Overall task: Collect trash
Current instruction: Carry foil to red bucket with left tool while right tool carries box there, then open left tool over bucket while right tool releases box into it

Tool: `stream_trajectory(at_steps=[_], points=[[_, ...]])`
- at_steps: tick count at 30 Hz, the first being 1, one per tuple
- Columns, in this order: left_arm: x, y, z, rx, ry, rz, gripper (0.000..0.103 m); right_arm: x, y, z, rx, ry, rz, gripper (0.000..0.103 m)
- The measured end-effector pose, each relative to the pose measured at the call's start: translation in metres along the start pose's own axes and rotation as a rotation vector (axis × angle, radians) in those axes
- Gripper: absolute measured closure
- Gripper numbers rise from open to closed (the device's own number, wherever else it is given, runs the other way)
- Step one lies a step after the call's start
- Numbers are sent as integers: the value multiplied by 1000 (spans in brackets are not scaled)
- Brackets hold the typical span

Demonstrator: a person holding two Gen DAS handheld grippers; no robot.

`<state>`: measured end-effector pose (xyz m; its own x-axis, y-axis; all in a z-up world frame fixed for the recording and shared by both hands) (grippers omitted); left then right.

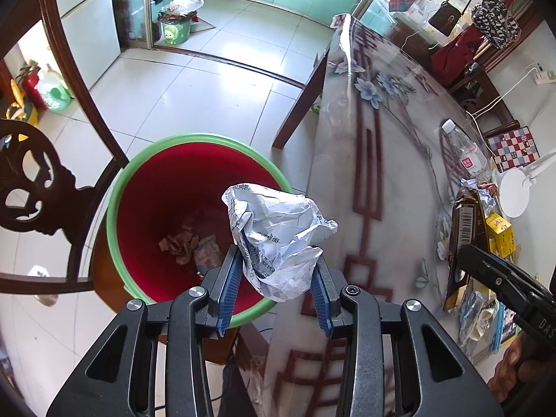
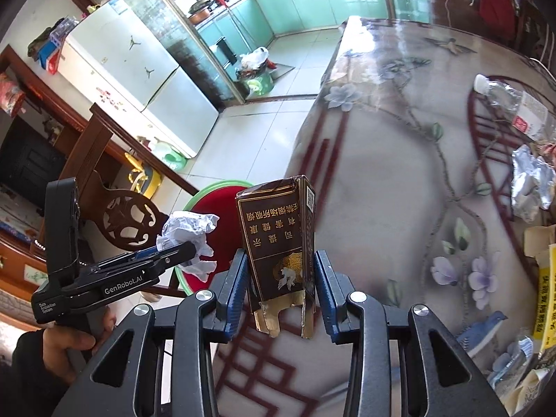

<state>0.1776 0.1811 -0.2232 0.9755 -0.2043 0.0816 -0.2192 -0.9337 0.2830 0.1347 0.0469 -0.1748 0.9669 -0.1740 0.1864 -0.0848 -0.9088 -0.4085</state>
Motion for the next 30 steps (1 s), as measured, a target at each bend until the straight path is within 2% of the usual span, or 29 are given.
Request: stream_trajectory(at_steps=[7, 16, 19, 21, 25, 27, 30], points=[[10, -34, -5, 38, 18, -79, 68, 14, -30, 35, 49, -70, -46, 67], [12, -61, -11, 45, 35, -133, 66, 27, -68, 65, 86, -114, -115, 65], [13, -64, -13, 33, 46, -146, 56, 30, -71, 67, 97, -102, -117, 62], [14, -66, -15, 31, 60, -158, 35, 33, -70, 70, 113, -106, -97, 50], [15, -63, -20, 33, 82, -159, 35, 30, -70, 72, 180, -112, -52, 43], [16, -61, -23, 32, 92, -159, 34, 29, -68, 69, 190, -95, -40, 37], [15, -57, -27, 32, 106, -152, 34, 28, -66, 61, 190, -74, -35, 37]])
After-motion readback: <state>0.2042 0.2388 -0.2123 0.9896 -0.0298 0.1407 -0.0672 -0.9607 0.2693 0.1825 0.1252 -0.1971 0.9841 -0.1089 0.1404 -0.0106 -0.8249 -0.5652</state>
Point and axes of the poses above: each gripper's, at about its wrist camera, not at the fingertips, and z roughly the way its jaws point, y to its right, x to its top, the point moved 6 cm from there along z, roughly the way its jaws point, and after that the axes turned 14 degrees about -y, right-handed, at the moved point
